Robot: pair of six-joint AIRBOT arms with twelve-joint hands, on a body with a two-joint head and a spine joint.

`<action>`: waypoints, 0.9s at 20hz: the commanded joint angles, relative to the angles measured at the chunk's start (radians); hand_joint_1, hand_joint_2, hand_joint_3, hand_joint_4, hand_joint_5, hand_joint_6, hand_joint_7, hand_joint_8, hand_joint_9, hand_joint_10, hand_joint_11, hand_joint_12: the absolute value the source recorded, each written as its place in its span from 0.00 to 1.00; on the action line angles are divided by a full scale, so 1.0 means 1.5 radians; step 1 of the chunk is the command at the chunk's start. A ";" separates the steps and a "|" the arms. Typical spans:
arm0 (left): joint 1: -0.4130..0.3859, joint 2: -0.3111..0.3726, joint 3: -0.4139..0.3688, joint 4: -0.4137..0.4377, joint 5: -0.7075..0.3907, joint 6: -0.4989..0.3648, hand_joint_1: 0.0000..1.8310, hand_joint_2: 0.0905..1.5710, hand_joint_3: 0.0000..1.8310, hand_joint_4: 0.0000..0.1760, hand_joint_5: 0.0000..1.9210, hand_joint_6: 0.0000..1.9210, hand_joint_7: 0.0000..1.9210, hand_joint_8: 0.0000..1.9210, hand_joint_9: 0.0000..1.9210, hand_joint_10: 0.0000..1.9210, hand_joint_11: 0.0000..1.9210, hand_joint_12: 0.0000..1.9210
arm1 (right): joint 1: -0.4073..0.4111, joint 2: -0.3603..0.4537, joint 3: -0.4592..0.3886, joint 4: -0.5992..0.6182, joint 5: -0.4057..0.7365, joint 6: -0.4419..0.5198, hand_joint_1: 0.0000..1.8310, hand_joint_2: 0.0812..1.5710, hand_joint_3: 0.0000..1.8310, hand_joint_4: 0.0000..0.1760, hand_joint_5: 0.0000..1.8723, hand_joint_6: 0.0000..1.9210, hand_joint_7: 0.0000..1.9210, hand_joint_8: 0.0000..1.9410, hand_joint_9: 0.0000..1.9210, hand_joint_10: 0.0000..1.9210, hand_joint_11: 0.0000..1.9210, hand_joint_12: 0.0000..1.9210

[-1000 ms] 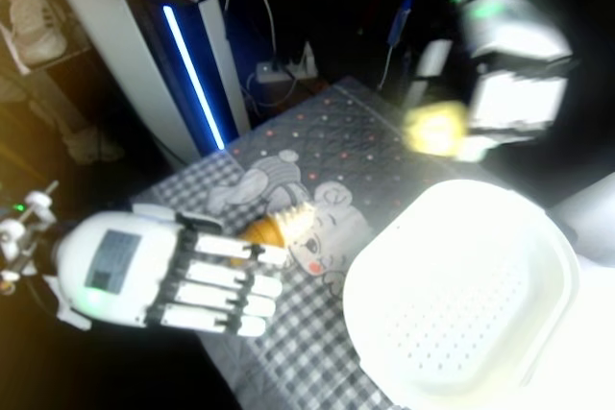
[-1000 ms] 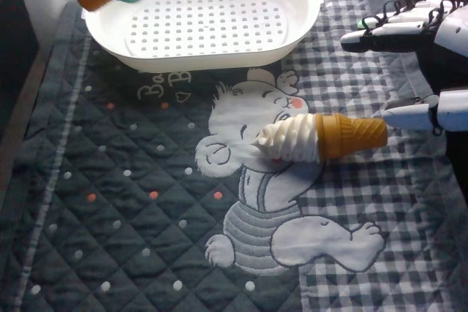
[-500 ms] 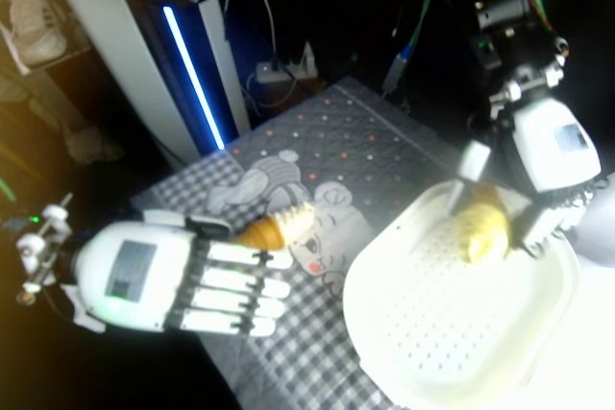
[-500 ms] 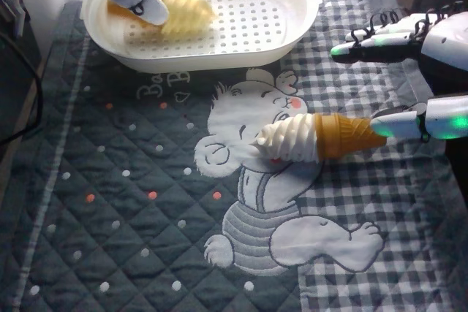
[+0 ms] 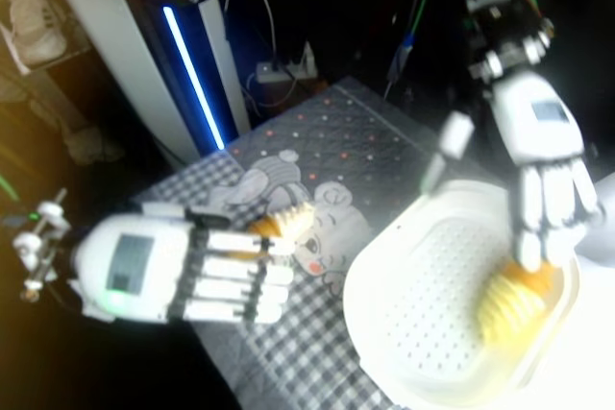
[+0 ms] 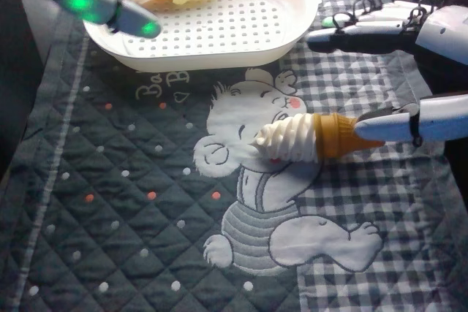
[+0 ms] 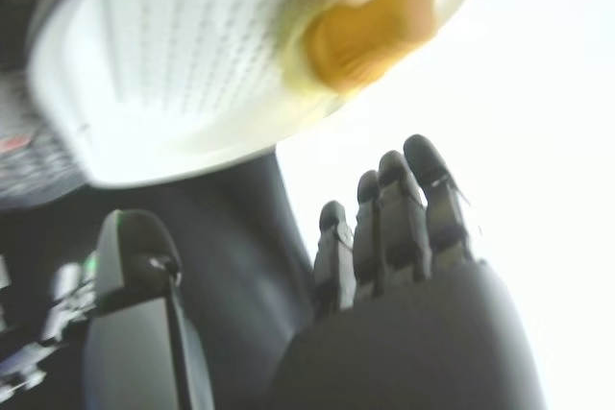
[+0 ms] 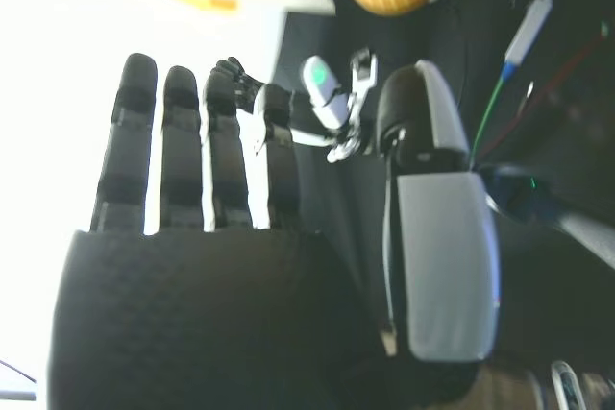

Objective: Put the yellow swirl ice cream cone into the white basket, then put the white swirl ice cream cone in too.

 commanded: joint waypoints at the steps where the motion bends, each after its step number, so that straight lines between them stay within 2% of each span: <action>1: 0.005 0.021 -0.016 -0.011 -0.129 0.001 0.45 0.50 0.00 0.76 0.12 0.00 0.10 0.00 0.11 0.00 0.00 0.42 | 0.007 0.001 -0.002 0.037 0.112 0.013 0.34 0.63 0.00 0.98 0.16 0.00 0.12 0.00 0.14 0.00 0.08 0.22; 3: 0.030 0.070 -0.079 -0.012 -0.199 0.001 0.41 0.53 0.00 0.72 0.12 0.00 0.09 0.00 0.09 0.00 0.00 0.38 | 0.007 0.000 -0.008 0.044 0.144 0.022 0.36 0.62 0.00 0.98 0.16 0.00 0.11 0.00 0.12 0.00 0.05 0.21; 4: 0.042 0.089 -0.102 -0.015 -0.225 0.001 0.40 0.52 0.00 0.71 0.11 0.00 0.08 0.00 0.06 0.01 0.00 0.29 | 0.008 -0.002 -0.010 0.045 0.152 0.022 0.40 0.61 0.00 1.00 0.15 0.00 0.11 0.00 0.12 0.00 0.06 0.21; 5: 0.059 0.113 -0.128 -0.021 -0.262 0.001 0.40 0.52 0.00 0.67 0.11 0.00 0.08 0.00 0.06 0.01 0.00 0.26 | 0.009 -0.005 -0.010 0.045 0.155 0.022 0.40 0.61 0.00 1.00 0.15 0.00 0.12 0.00 0.12 0.00 0.06 0.21; 6: 0.074 0.131 -0.146 -0.028 -0.288 0.001 0.44 0.52 0.00 0.57 0.13 0.00 0.07 0.00 0.05 0.00 0.00 0.21 | 0.009 -0.008 -0.009 0.044 0.155 0.022 0.40 0.61 0.00 1.00 0.15 0.00 0.13 0.01 0.13 0.01 0.07 0.22; 7: 0.087 0.146 -0.160 -0.032 -0.305 0.001 0.44 0.52 0.00 0.64 0.13 0.00 0.07 0.00 0.05 0.00 0.00 0.20 | 0.009 -0.010 -0.008 0.044 0.150 0.022 0.40 0.60 0.00 1.00 0.16 0.00 0.15 0.00 0.15 0.00 0.07 0.26; 8: 0.099 0.159 -0.172 -0.038 -0.323 0.001 0.43 0.52 0.00 0.71 0.13 0.00 0.06 0.00 0.05 0.00 0.00 0.18 | 0.009 -0.013 -0.006 0.041 0.141 0.021 0.39 0.60 0.00 0.83 0.16 0.00 0.15 0.00 0.16 0.00 0.08 0.27; 9: 0.112 0.171 -0.185 -0.044 -0.340 0.001 0.43 0.52 0.00 0.63 0.13 0.00 0.06 0.00 0.05 0.00 0.00 0.22 | 0.010 -0.020 -0.002 0.035 0.125 0.021 0.38 0.59 0.00 0.78 0.17 0.00 0.15 0.00 0.16 0.00 0.06 0.31; 10: 0.125 0.180 -0.195 -0.051 -0.355 0.001 0.44 0.51 0.00 0.54 0.14 0.00 0.08 0.00 0.08 0.00 0.00 0.31 | 0.017 -0.027 0.003 0.020 0.101 0.021 0.38 0.59 0.00 0.66 0.17 0.00 0.15 0.00 0.16 0.00 0.04 0.36; 11: 0.134 0.186 -0.201 -0.055 -0.363 0.001 0.45 0.50 0.00 0.47 0.15 0.00 0.10 0.00 0.10 0.01 0.00 0.35 | 0.026 -0.034 0.009 0.001 0.075 0.022 0.39 0.60 0.00 0.43 0.18 0.00 0.16 0.00 0.17 0.00 0.02 0.44; 12: 0.142 0.189 -0.204 -0.059 -0.368 0.001 0.46 0.50 0.00 0.47 0.16 0.00 0.10 0.00 0.10 0.01 0.00 0.36 | 0.036 -0.039 0.014 -0.022 0.048 0.022 0.42 0.59 0.00 0.34 0.19 0.00 0.16 0.00 0.17 0.00 0.00 0.48; 13: 0.146 0.191 -0.206 -0.060 -0.369 0.001 0.47 0.49 0.00 0.47 0.16 0.00 0.11 0.00 0.11 0.01 0.00 0.39 | 0.049 -0.041 0.018 -0.050 0.024 0.026 0.46 0.58 0.00 0.31 0.20 0.00 0.16 0.00 0.17 0.00 0.00 0.50; 14: 0.150 0.191 -0.206 -0.062 -0.368 0.001 0.48 0.49 0.00 0.43 0.17 0.00 0.12 0.00 0.12 0.01 0.00 0.42 | 0.056 -0.041 0.023 -0.076 0.009 0.040 0.47 0.57 0.00 0.42 0.20 0.00 0.16 0.00 0.17 0.00 0.00 0.51; 15: 0.154 0.191 -0.206 -0.064 -0.367 0.001 0.49 0.49 0.00 0.46 0.17 0.00 0.12 0.00 0.12 0.00 0.00 0.41 | 0.068 -0.041 0.035 -0.116 -0.011 0.077 0.48 0.57 0.00 0.50 0.19 0.00 0.16 0.00 0.16 0.00 0.00 0.49; 16: 0.155 0.191 -0.206 -0.066 -0.367 0.001 0.49 0.50 0.00 0.45 0.16 0.00 0.12 0.00 0.12 0.00 0.00 0.39 | 0.076 -0.041 0.041 -0.140 -0.023 0.101 0.48 0.56 0.00 0.49 0.19 0.00 0.17 0.00 0.17 0.00 0.00 0.50; 17: 0.158 0.189 -0.205 -0.069 -0.367 0.001 0.49 0.50 0.00 0.45 0.16 0.00 0.11 0.00 0.11 0.00 0.00 0.37 | 0.086 -0.041 0.055 -0.189 -0.047 0.139 0.50 0.54 0.00 0.28 0.20 0.00 0.20 0.00 0.20 0.01 0.01 0.49; 18: 0.159 0.187 -0.203 -0.070 -0.366 0.001 0.49 0.50 0.00 0.45 0.16 0.00 0.11 0.00 0.11 0.00 0.00 0.37 | 0.086 -0.041 0.057 -0.195 -0.050 0.144 0.50 0.54 0.00 0.28 0.20 0.00 0.20 0.00 0.20 0.01 0.01 0.49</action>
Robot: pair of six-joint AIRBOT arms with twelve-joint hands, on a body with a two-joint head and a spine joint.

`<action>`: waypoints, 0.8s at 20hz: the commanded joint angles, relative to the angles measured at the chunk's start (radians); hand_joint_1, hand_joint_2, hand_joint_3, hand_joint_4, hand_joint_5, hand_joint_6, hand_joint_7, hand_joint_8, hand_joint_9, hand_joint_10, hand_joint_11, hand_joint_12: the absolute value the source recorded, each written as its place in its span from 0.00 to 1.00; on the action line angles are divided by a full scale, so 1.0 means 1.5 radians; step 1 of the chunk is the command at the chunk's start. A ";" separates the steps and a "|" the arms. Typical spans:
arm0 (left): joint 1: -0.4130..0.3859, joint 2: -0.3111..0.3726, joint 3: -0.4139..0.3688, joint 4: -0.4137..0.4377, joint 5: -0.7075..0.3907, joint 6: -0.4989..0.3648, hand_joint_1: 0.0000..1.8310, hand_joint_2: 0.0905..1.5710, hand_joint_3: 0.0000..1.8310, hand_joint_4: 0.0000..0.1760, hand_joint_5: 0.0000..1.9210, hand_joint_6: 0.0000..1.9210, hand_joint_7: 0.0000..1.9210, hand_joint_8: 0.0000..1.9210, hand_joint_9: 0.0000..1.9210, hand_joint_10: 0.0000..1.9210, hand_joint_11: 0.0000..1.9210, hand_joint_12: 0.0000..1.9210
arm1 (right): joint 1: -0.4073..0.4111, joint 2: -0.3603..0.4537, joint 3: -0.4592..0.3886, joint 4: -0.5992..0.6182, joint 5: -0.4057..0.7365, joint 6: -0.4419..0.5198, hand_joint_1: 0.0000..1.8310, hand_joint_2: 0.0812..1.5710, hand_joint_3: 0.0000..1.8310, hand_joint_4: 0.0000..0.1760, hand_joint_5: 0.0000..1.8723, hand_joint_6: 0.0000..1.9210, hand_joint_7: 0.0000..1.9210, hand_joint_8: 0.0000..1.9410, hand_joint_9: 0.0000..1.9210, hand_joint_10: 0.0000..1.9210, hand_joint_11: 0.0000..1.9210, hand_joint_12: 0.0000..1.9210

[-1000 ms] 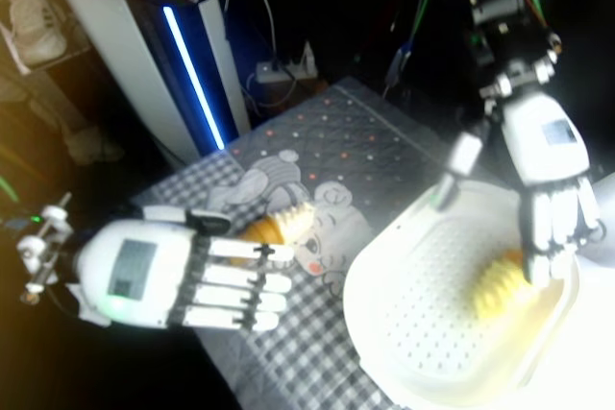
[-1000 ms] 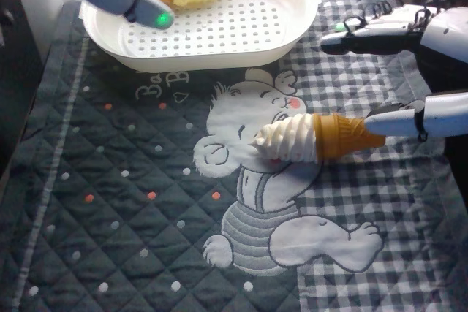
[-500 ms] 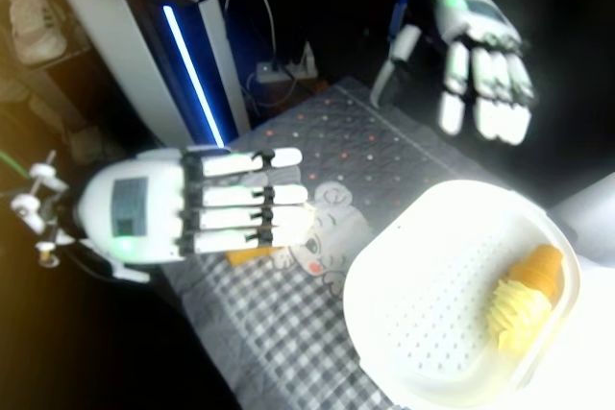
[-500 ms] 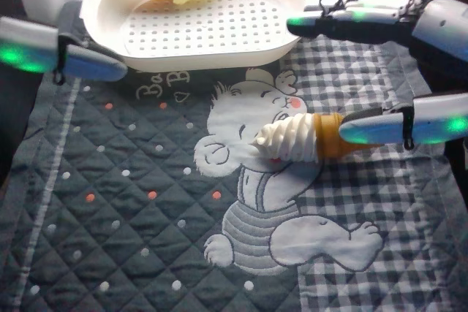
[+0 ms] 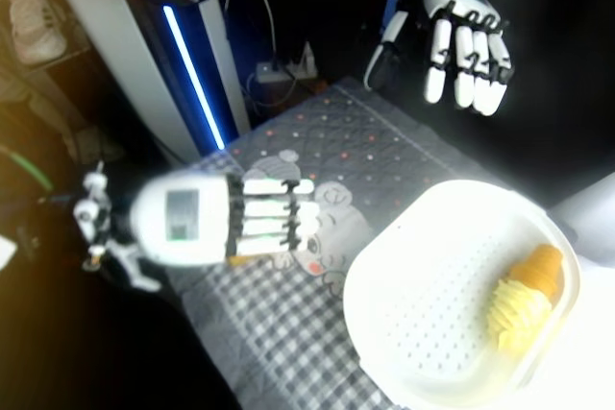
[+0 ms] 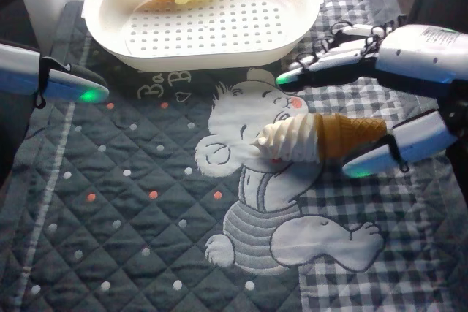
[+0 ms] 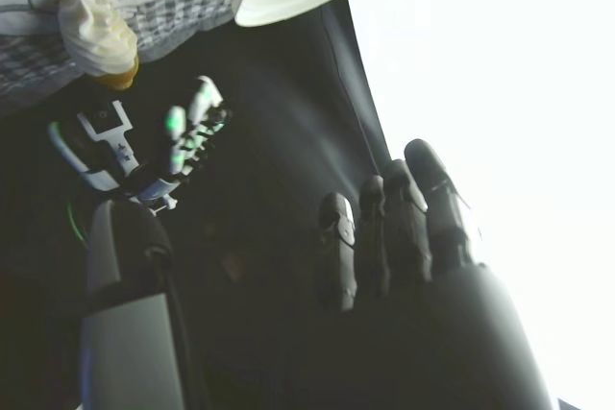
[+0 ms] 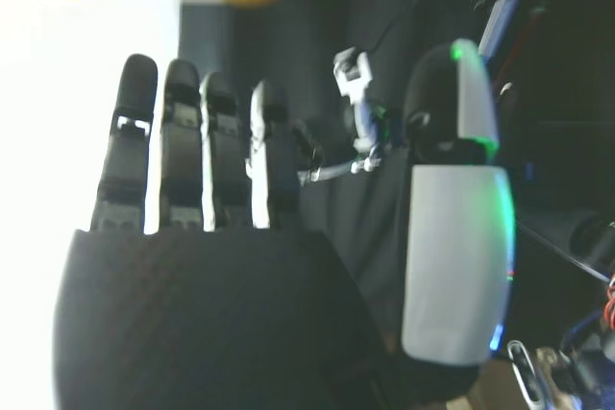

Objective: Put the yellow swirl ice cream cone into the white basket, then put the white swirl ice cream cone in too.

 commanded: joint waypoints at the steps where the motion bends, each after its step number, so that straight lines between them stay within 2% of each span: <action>1: -0.004 -0.006 0.005 -0.021 -0.079 -0.001 0.48 0.50 0.00 0.43 0.16 0.00 0.11 0.00 0.11 0.00 0.00 0.37 | 0.008 0.000 0.005 0.009 0.040 0.019 0.50 0.54 0.00 0.24 0.20 0.00 0.20 0.00 0.20 0.00 0.01 0.49; 2: -0.004 -0.010 0.008 -0.021 -0.078 -0.001 0.48 0.50 0.00 0.44 0.16 0.00 0.12 0.00 0.11 0.00 0.00 0.36 | 0.020 0.000 0.008 -0.016 0.028 0.033 0.48 0.54 0.00 0.47 0.18 0.00 0.16 0.00 0.18 0.00 0.00 0.48; 3: -0.004 -0.009 0.007 -0.023 -0.080 -0.001 0.48 0.50 0.00 0.41 0.17 0.00 0.12 0.00 0.12 0.00 0.00 0.38 | 0.062 -0.001 0.007 -0.074 0.000 0.050 0.48 0.53 0.00 0.52 0.17 0.00 0.15 0.00 0.17 0.00 0.00 0.48; 4: 0.005 0.001 0.001 -0.030 -0.087 -0.001 0.47 0.50 0.00 0.43 0.17 0.00 0.13 0.00 0.12 0.00 0.00 0.40 | 0.100 -0.007 0.007 -0.134 -0.023 0.068 0.47 0.53 0.00 0.51 0.16 0.00 0.14 0.00 0.17 0.00 0.00 0.51; 5: 0.024 0.013 -0.006 -0.045 -0.098 -0.001 0.48 0.50 0.00 0.53 0.17 0.00 0.13 0.00 0.12 0.00 0.00 0.37 | 0.134 -0.019 0.008 -0.184 -0.036 0.078 0.48 0.52 0.00 0.61 0.15 0.00 0.14 0.00 0.17 0.00 0.00 0.53; 6: 0.033 0.018 -0.009 -0.053 -0.103 -0.002 0.48 0.49 0.00 0.58 0.17 0.00 0.13 0.00 0.12 0.00 0.00 0.37 | 0.154 -0.025 0.008 -0.210 -0.041 0.080 0.49 0.51 0.00 0.69 0.15 0.00 0.15 0.00 0.18 0.00 0.00 0.50; 7: 0.036 0.019 -0.009 -0.056 -0.102 -0.002 0.50 0.49 0.00 0.53 0.17 0.00 0.12 0.00 0.12 0.00 0.00 0.35 | 0.170 -0.031 0.009 -0.232 -0.044 0.080 0.50 0.50 0.00 0.74 0.15 0.00 0.15 0.00 0.19 0.00 0.00 0.48; 8: 0.034 0.017 -0.008 -0.056 -0.100 -0.002 0.51 0.49 0.00 0.44 0.17 0.00 0.13 0.00 0.11 0.00 0.00 0.33 | 0.171 -0.031 0.010 -0.235 -0.044 0.080 0.50 0.50 0.00 0.72 0.14 0.00 0.16 0.00 0.20 0.01 0.00 0.50; 9: 0.031 0.013 -0.006 -0.055 -0.098 -0.002 0.50 0.50 0.00 0.43 0.17 0.00 0.13 0.00 0.11 0.00 0.00 0.31 | 0.171 -0.032 0.010 -0.242 -0.047 0.080 0.51 0.49 0.00 0.64 0.14 0.00 0.17 0.00 0.21 0.01 0.00 0.53; 10: 0.031 0.013 -0.006 -0.055 -0.100 -0.002 0.48 0.50 0.00 0.49 0.17 0.00 0.13 0.00 0.11 0.00 0.00 0.34 | 0.171 -0.033 0.010 -0.245 -0.052 0.080 0.50 0.49 0.00 0.61 0.13 0.00 0.18 0.00 0.21 0.01 0.00 0.56; 11: 0.033 0.014 -0.006 -0.055 -0.104 -0.002 0.48 0.50 0.00 0.50 0.17 0.00 0.13 0.00 0.11 0.00 0.00 0.34 | 0.171 -0.036 0.012 -0.245 -0.057 0.080 0.51 0.48 0.00 0.57 0.13 0.00 0.18 0.00 0.21 0.00 0.00 0.57; 12: 0.036 0.015 -0.007 -0.056 -0.106 -0.004 0.48 0.50 0.00 0.56 0.17 0.00 0.12 0.00 0.11 0.00 0.00 0.34 | 0.171 -0.039 0.014 -0.245 -0.060 0.080 0.51 0.49 0.00 0.60 0.12 0.00 0.17 0.00 0.20 0.00 0.00 0.55; 13: 0.039 0.016 -0.008 -0.056 -0.107 -0.007 0.48 0.50 0.00 0.58 0.17 0.00 0.12 0.00 0.11 0.00 0.00 0.35 | 0.171 -0.044 0.018 -0.245 -0.063 0.080 0.50 0.49 0.00 0.69 0.12 0.00 0.16 0.00 0.19 0.00 0.00 0.54; 14: 0.041 0.017 -0.008 -0.056 -0.107 -0.009 0.48 0.50 0.00 0.52 0.17 0.00 0.13 0.00 0.12 0.00 0.00 0.35 | 0.171 -0.049 0.022 -0.247 -0.067 0.080 0.50 0.49 0.00 0.61 0.12 0.00 0.16 0.00 0.20 0.00 0.00 0.56; 15: 0.042 0.018 -0.008 -0.056 -0.107 -0.011 0.48 0.50 0.00 0.44 0.17 0.00 0.13 0.00 0.12 0.00 0.00 0.35 | 0.171 -0.053 0.025 -0.254 -0.074 0.080 0.51 0.49 0.00 0.59 0.11 0.00 0.16 0.00 0.20 0.00 0.00 0.57; 16: 0.042 0.018 -0.008 -0.056 -0.107 -0.011 0.48 0.50 0.00 0.43 0.17 0.00 0.13 0.00 0.12 0.00 0.00 0.35 | 0.171 -0.056 0.028 -0.262 -0.084 0.080 0.51 0.49 0.00 0.56 0.11 0.00 0.17 0.00 0.21 0.01 0.01 0.57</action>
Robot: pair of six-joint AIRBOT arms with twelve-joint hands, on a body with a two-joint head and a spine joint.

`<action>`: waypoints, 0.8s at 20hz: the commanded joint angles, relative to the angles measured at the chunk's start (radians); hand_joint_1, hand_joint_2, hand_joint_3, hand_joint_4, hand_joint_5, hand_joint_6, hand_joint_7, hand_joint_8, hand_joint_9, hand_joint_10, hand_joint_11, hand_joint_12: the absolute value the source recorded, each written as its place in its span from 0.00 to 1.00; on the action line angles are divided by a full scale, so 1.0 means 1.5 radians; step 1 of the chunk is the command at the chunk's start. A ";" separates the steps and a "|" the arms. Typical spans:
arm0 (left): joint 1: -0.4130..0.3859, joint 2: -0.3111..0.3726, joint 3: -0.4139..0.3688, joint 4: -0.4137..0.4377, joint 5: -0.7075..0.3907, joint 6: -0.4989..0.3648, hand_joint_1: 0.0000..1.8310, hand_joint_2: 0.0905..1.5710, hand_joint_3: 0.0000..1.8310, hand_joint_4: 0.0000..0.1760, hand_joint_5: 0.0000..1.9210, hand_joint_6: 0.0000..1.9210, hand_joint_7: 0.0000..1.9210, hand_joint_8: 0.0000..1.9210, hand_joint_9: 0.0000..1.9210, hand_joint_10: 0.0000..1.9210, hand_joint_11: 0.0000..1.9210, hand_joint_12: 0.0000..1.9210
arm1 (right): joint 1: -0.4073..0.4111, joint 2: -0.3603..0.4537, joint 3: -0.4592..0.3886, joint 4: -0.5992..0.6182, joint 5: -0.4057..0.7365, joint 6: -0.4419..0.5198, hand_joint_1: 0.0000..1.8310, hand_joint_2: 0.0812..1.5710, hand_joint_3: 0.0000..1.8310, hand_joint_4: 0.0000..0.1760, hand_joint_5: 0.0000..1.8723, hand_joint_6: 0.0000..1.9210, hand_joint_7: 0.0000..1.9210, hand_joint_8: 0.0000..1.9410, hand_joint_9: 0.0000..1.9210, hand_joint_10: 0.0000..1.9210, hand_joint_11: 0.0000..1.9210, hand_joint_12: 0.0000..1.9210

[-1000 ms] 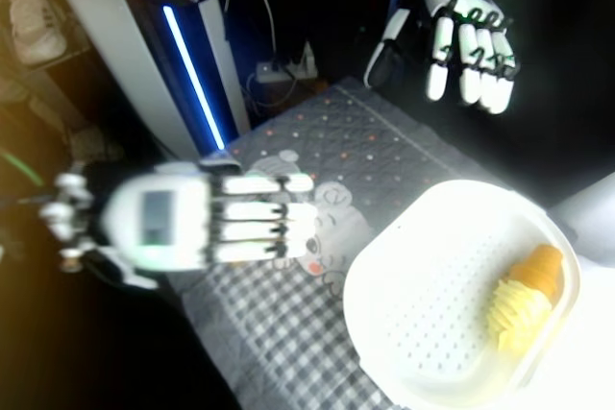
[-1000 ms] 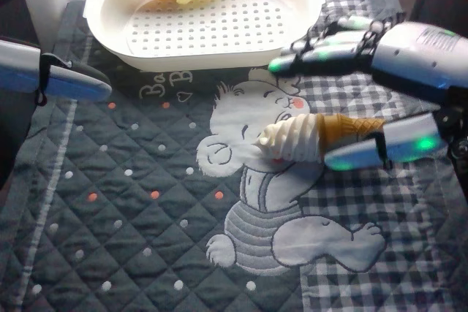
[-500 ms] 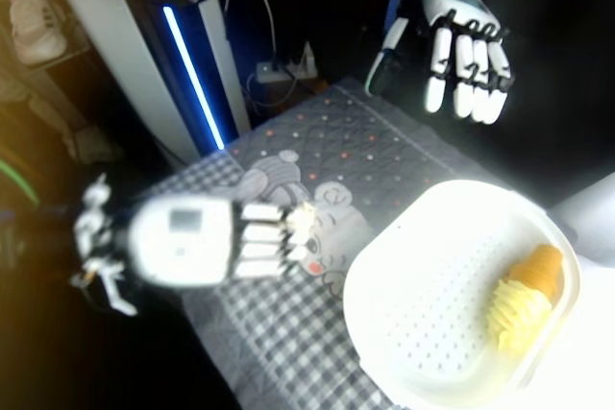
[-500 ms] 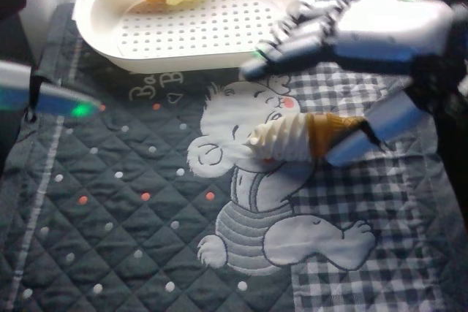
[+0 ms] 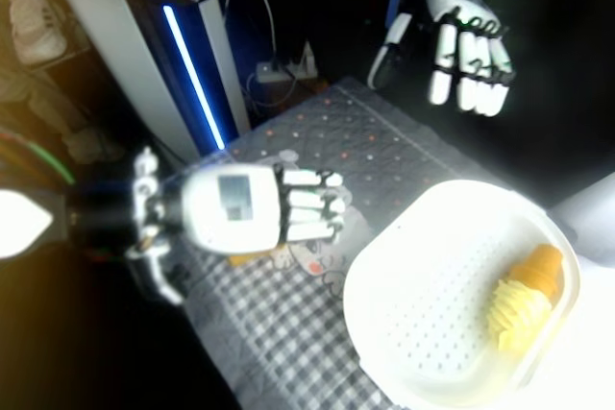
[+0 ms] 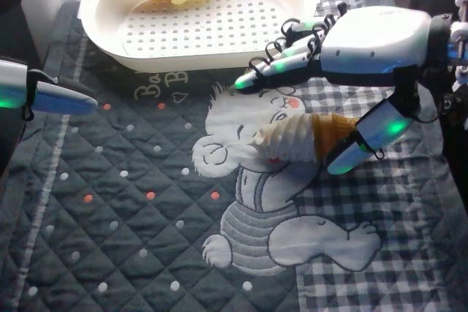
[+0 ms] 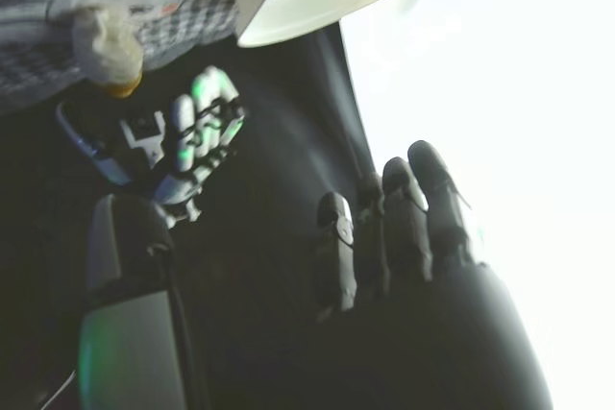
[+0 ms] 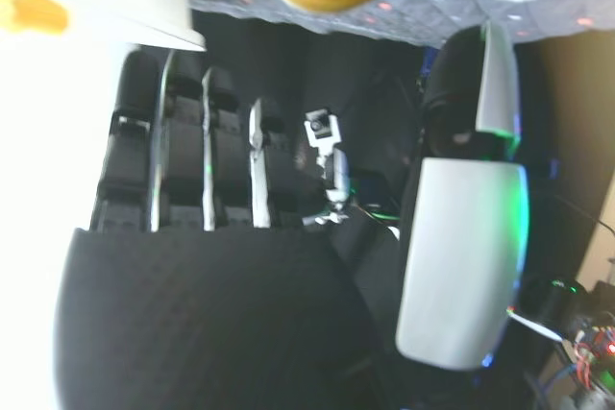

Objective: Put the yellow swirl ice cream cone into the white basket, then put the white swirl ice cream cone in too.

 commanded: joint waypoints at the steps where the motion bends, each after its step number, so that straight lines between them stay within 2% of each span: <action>1: -0.006 0.003 0.000 -0.020 -0.079 -0.003 0.47 0.50 0.00 0.47 0.17 0.00 0.13 0.00 0.12 0.01 0.00 0.35 | 0.007 -0.004 0.002 0.037 0.029 0.003 0.51 0.50 0.00 0.53 0.11 0.00 0.16 0.00 0.21 0.01 0.02 0.57; 2: -0.006 0.003 -0.001 -0.020 -0.080 -0.004 0.46 0.50 0.00 0.54 0.17 0.00 0.13 0.00 0.12 0.00 0.00 0.35 | 0.007 -0.005 0.003 0.035 0.022 0.003 0.50 0.50 0.00 0.78 0.10 0.00 0.14 0.00 0.19 0.00 0.00 0.58; 3: -0.006 0.003 -0.001 -0.020 -0.080 -0.006 0.46 0.50 0.00 0.56 0.16 0.00 0.13 0.00 0.12 0.00 0.00 0.35 | 0.007 -0.007 0.003 0.035 0.016 0.003 0.50 0.50 0.00 0.79 0.10 0.00 0.14 0.00 0.19 0.00 0.00 0.62; 4: -0.005 0.003 -0.001 -0.020 -0.081 -0.008 0.46 0.50 0.00 0.56 0.16 0.00 0.12 0.00 0.11 0.00 0.00 0.34 | 0.007 -0.008 0.004 0.035 0.009 0.003 0.51 0.49 0.00 0.64 0.11 0.00 0.15 0.00 0.20 0.01 0.05 0.64; 5: -0.002 0.003 -0.001 -0.020 -0.082 -0.011 0.47 0.50 0.00 0.49 0.17 0.00 0.12 0.00 0.11 0.00 0.00 0.34 | 0.006 -0.009 0.004 0.037 0.001 0.003 0.51 0.49 0.00 0.60 0.12 0.01 0.15 0.00 0.20 0.01 0.06 0.65; 6: -0.001 0.003 -0.001 -0.020 -0.082 -0.013 0.47 0.50 0.00 0.46 0.17 0.00 0.12 0.00 0.11 0.00 0.00 0.35 | 0.006 -0.010 0.004 0.037 -0.004 0.003 0.52 0.49 0.00 0.52 0.13 0.01 0.17 0.01 0.22 0.01 0.07 0.66; 7: 0.003 0.004 -0.001 -0.022 -0.085 -0.016 0.45 0.50 0.00 0.52 0.17 0.00 0.12 0.00 0.11 0.00 0.00 0.34 | 0.006 -0.018 0.007 0.036 -0.016 0.003 0.53 0.50 0.00 0.59 0.14 0.00 0.18 0.00 0.24 0.01 0.09 0.65; 8: 0.006 0.004 -0.002 -0.023 -0.087 -0.020 0.44 0.50 0.00 0.55 0.17 0.00 0.12 0.00 0.11 0.00 0.00 0.32 | 0.006 -0.024 0.011 0.031 -0.025 0.003 0.51 0.51 0.00 0.60 0.13 0.00 0.19 0.00 0.27 0.02 0.11 0.65; 9: 0.008 0.005 -0.002 -0.024 -0.089 -0.024 0.45 0.49 0.00 0.52 0.17 0.00 0.12 0.00 0.11 0.00 0.00 0.33 | 0.006 -0.032 0.016 0.023 -0.035 0.003 0.51 0.51 0.00 0.55 0.13 0.00 0.20 0.01 0.31 0.03 0.15 0.66; 10: 0.009 0.005 -0.002 -0.025 -0.091 -0.026 0.45 0.49 0.00 0.43 0.18 0.00 0.12 0.00 0.11 0.00 0.00 0.31 | 0.006 -0.037 0.020 0.013 -0.048 0.003 0.49 0.51 0.00 0.59 0.12 0.00 0.21 0.01 0.31 0.03 0.16 0.67; 11: 0.009 0.006 -0.002 -0.025 -0.091 -0.027 0.45 0.49 0.00 0.46 0.18 0.00 0.13 0.00 0.10 0.00 0.00 0.28 | 0.006 -0.038 0.021 0.006 -0.055 0.003 0.48 0.50 0.00 0.54 0.13 0.00 0.23 0.01 0.34 0.04 0.21 0.74; 12: 0.009 0.006 -0.002 -0.025 -0.092 -0.027 0.45 0.49 0.00 0.39 0.18 0.00 0.13 0.00 0.10 0.00 0.00 0.27 | 0.006 -0.037 0.021 -0.007 -0.060 0.012 0.46 0.49 0.00 0.29 0.14 0.00 0.29 0.00 0.30 0.28 0.21 0.84; 13: 0.010 0.006 -0.002 -0.025 -0.092 -0.027 0.44 0.50 0.00 0.41 0.17 0.00 0.13 0.00 0.11 0.00 0.00 0.30 | 0.006 -0.037 0.025 -0.030 -0.062 0.040 0.46 0.49 0.00 0.22 0.14 0.00 0.31 0.00 0.25 0.40 0.19 0.87; 14: 0.010 0.006 -0.002 -0.025 -0.092 -0.027 0.44 0.50 0.00 0.37 0.18 0.00 0.13 0.00 0.11 0.00 0.00 0.30 | 0.006 -0.037 0.030 -0.052 -0.062 0.069 0.45 0.50 0.00 0.25 0.12 0.00 0.36 0.02 0.22 0.52 0.16 0.90; 15: 0.010 0.006 -0.002 -0.025 -0.092 -0.027 0.45 0.50 0.00 0.38 0.17 0.00 0.13 0.00 0.11 0.00 0.00 0.30 | 0.006 -0.037 0.033 -0.072 -0.062 0.094 0.46 0.50 0.00 0.38 0.12 0.00 0.31 0.00 0.21 0.43 0.14 0.87; 16: 0.010 0.006 -0.003 -0.025 -0.093 -0.027 0.45 0.50 0.00 0.31 0.18 0.00 0.13 0.00 0.11 0.00 0.00 0.30 | 0.006 -0.037 0.033 -0.089 -0.062 0.106 0.48 0.50 0.00 0.43 0.11 0.00 0.20 0.00 0.19 0.23 0.10 0.73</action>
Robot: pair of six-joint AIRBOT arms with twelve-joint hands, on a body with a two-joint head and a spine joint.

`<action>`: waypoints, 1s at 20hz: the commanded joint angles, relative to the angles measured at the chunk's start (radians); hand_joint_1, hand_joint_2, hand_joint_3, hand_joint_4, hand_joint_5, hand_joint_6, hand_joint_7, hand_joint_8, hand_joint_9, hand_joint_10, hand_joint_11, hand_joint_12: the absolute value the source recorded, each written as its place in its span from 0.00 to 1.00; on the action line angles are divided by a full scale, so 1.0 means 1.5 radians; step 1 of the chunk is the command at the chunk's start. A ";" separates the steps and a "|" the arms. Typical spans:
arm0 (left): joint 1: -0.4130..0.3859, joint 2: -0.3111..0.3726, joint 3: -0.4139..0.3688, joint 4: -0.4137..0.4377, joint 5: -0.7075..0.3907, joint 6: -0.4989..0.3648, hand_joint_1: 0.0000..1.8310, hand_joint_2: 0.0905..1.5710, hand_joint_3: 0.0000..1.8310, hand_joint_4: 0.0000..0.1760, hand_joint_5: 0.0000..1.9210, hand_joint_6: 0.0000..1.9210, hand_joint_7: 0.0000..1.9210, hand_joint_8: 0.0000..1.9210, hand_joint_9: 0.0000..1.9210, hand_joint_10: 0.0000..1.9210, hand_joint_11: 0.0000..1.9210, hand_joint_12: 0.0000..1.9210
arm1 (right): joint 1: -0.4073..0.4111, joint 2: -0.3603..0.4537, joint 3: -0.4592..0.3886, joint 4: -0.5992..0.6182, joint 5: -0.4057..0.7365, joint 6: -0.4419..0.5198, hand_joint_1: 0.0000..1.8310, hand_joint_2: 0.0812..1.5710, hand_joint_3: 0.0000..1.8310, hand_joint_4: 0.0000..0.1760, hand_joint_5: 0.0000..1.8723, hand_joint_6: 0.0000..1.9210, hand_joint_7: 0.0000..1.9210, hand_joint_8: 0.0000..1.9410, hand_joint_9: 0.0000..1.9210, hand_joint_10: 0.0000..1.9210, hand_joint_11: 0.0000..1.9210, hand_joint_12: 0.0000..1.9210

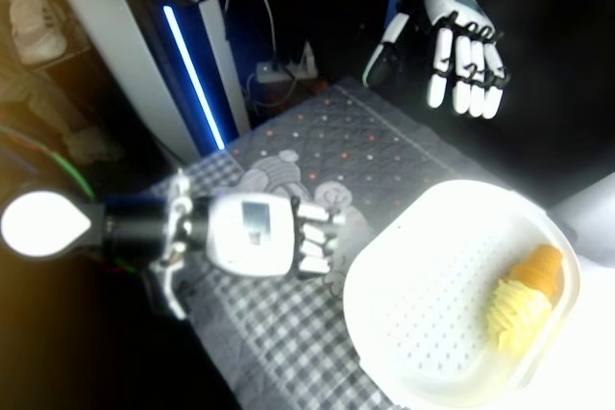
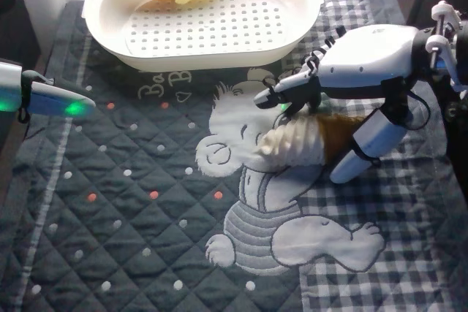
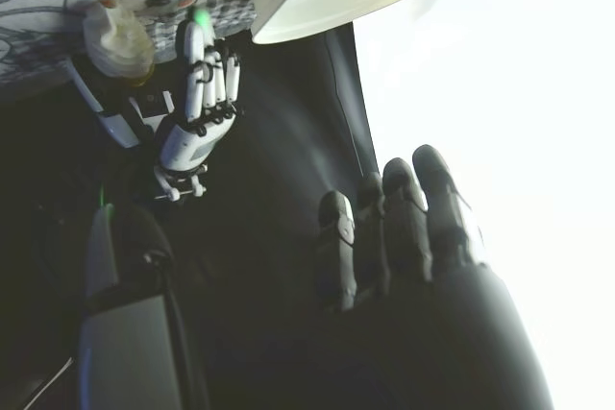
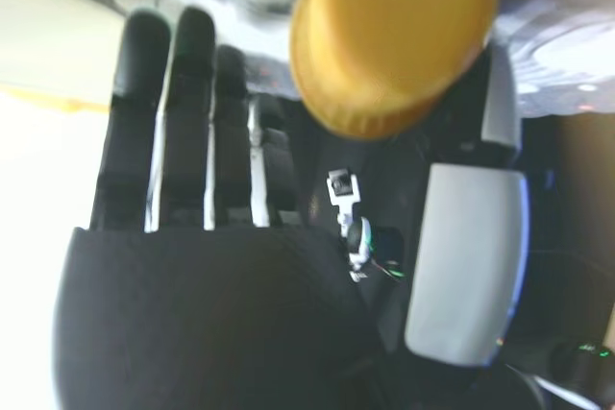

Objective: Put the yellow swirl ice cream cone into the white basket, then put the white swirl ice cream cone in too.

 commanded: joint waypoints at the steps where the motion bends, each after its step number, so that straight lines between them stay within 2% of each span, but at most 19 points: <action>1: -0.006 0.003 -0.003 -0.016 -0.080 -0.006 0.45 0.50 0.00 0.32 0.18 0.00 0.13 0.00 0.11 0.00 0.00 0.30 | 0.006 -0.001 0.000 0.023 0.027 0.008 0.50 0.50 0.00 0.36 0.12 0.00 0.17 0.00 0.22 0.11 0.09 0.67; 2: -0.005 0.003 -0.003 -0.016 -0.080 -0.006 0.45 0.50 0.00 0.39 0.18 0.00 0.13 0.00 0.11 0.00 0.00 0.31 | 0.006 -0.001 0.000 0.019 0.027 0.012 0.49 0.50 0.00 0.27 0.12 0.00 0.19 0.00 0.27 0.09 0.13 0.73; 3: -0.004 0.004 -0.003 -0.016 -0.080 -0.008 0.44 0.50 0.00 0.43 0.18 0.00 0.13 0.00 0.11 0.00 0.00 0.32 | 0.006 0.001 0.000 0.014 0.027 0.017 0.48 0.51 0.00 0.22 0.13 0.00 0.20 0.00 0.28 0.08 0.08 0.78; 4: -0.003 0.005 -0.003 -0.016 -0.080 -0.011 0.44 0.50 0.00 0.40 0.18 0.00 0.12 0.00 0.11 0.00 0.00 0.32 | 0.006 0.003 -0.001 0.010 0.027 0.020 0.48 0.51 0.00 0.13 0.16 0.00 0.23 0.00 0.31 0.06 0.09 0.77; 5: -0.003 0.005 -0.003 -0.016 -0.080 -0.011 0.46 0.51 0.00 0.32 0.18 0.00 0.12 0.00 0.11 0.00 0.00 0.32 | 0.006 0.005 0.000 0.010 0.027 0.020 0.49 0.53 0.00 0.00 0.25 0.01 0.34 0.03 0.40 0.09 0.18 0.75; 6: -0.003 0.005 -0.003 -0.016 -0.080 -0.011 0.46 0.51 0.00 0.26 0.18 0.00 0.13 0.00 0.12 0.00 0.00 0.32 | 0.006 0.006 -0.001 0.010 0.027 0.020 0.54 0.53 0.00 0.00 0.40 0.02 0.54 0.04 0.52 0.23 0.28 0.79; 7: -0.003 0.005 -0.003 -0.016 -0.081 -0.011 0.46 0.50 0.00 0.21 0.19 0.00 0.13 0.00 0.11 0.00 0.00 0.31 | 0.006 0.006 -0.001 0.010 0.027 0.020 0.58 0.54 0.00 0.00 0.51 0.02 0.47 0.67 0.46 0.82 0.37 0.96; 8: -0.003 0.005 -0.003 -0.016 -0.081 -0.012 0.47 0.50 0.00 0.15 0.19 0.00 0.13 0.00 0.11 0.00 0.00 0.27 | 0.006 0.005 -0.001 0.010 0.027 0.020 0.64 0.61 0.00 0.00 0.64 0.21 0.49 0.87 0.48 0.96 0.36 0.99; 9: -0.002 0.005 -0.003 -0.016 -0.081 -0.012 0.47 0.51 0.00 0.15 0.19 0.00 0.14 0.00 0.11 0.00 0.00 0.28 | 0.006 0.004 -0.001 0.010 0.027 0.020 0.65 0.62 0.00 0.00 0.66 0.25 0.53 0.97 0.55 0.99 0.47 1.00; 10: -0.002 0.004 -0.002 -0.016 -0.080 -0.012 0.47 0.51 0.00 0.13 0.19 0.00 0.13 0.00 0.11 0.00 0.00 0.30 | 0.006 0.004 -0.002 0.014 0.028 0.020 0.65 0.63 0.00 0.00 0.64 0.31 0.51 0.67 0.44 0.87 0.15 1.00; 11: -0.002 0.004 -0.002 -0.016 -0.080 -0.012 0.47 0.51 0.00 0.13 0.19 0.00 0.13 0.00 0.11 0.00 0.00 0.30 | 0.006 0.004 -0.002 0.017 0.029 0.020 0.65 0.63 0.00 0.00 0.64 0.31 0.51 0.67 0.44 0.87 0.15 1.00; 12: -0.001 0.004 -0.002 -0.016 -0.080 -0.012 0.46 0.50 0.00 0.19 0.19 0.00 0.14 0.00 0.12 0.00 0.00 0.35 | 0.006 0.004 -0.003 0.030 0.035 0.019 0.65 0.64 0.00 0.00 0.62 0.34 0.59 0.66 0.55 0.92 0.32 1.00; 13: -0.001 0.003 -0.002 -0.016 -0.079 -0.012 0.46 0.50 0.00 0.19 0.19 0.00 0.14 0.00 0.12 0.00 0.00 0.35 | 0.006 0.005 -0.003 0.047 0.046 0.019 0.65 0.64 0.00 0.00 0.62 0.34 0.59 0.66 0.55 0.92 0.32 1.00; 14: -0.001 0.002 -0.001 -0.016 -0.079 -0.012 0.45 0.50 0.00 0.15 0.19 0.00 0.13 0.00 0.12 0.00 0.00 0.35 | 0.006 0.013 -0.004 0.081 0.064 0.007 0.66 0.62 0.00 0.00 0.65 0.29 0.63 0.93 0.65 0.98 0.57 1.00; 15: -0.001 0.001 -0.001 -0.016 -0.079 -0.012 0.47 0.50 0.00 0.02 0.20 0.00 0.14 0.00 0.12 0.00 0.00 0.35 | 0.006 0.025 -0.010 0.117 0.080 -0.014 0.65 0.62 0.00 0.00 0.66 0.29 0.58 0.82 0.63 0.97 0.60 1.00; 16: -0.001 0.000 0.000 -0.016 -0.078 -0.012 0.49 0.50 0.00 0.00 0.20 0.00 0.14 0.00 0.12 0.00 0.00 0.35 | 0.006 0.041 -0.020 0.156 0.095 -0.045 0.65 0.63 0.00 0.00 0.65 0.31 0.58 0.62 0.61 0.90 0.58 1.00; 17: -0.001 -0.001 0.000 -0.016 -0.078 -0.012 0.49 0.50 0.00 0.00 0.20 0.00 0.14 0.00 0.12 0.00 0.00 0.35 | 0.006 0.056 -0.031 0.199 0.112 -0.075 0.65 0.63 0.00 0.00 0.65 0.31 0.58 0.62 0.61 0.90 0.58 1.00; 18: -0.001 -0.002 0.001 -0.016 -0.079 -0.012 0.51 0.50 0.00 0.00 0.21 0.00 0.14 0.00 0.12 0.00 0.00 0.33 | 0.006 0.068 -0.040 0.261 0.141 -0.119 0.70 0.64 0.00 0.00 0.65 0.20 0.60 0.49 0.57 0.71 0.51 0.95; 20: 0.002 -0.004 0.001 -0.022 -0.085 -0.012 0.51 0.49 0.00 0.00 0.21 0.00 0.16 0.00 0.15 0.00 0.00 0.42 | 0.006 0.072 -0.032 0.334 0.190 -0.125 0.70 0.66 0.00 0.00 0.58 0.33 0.61 0.45 0.59 0.52 0.50 0.75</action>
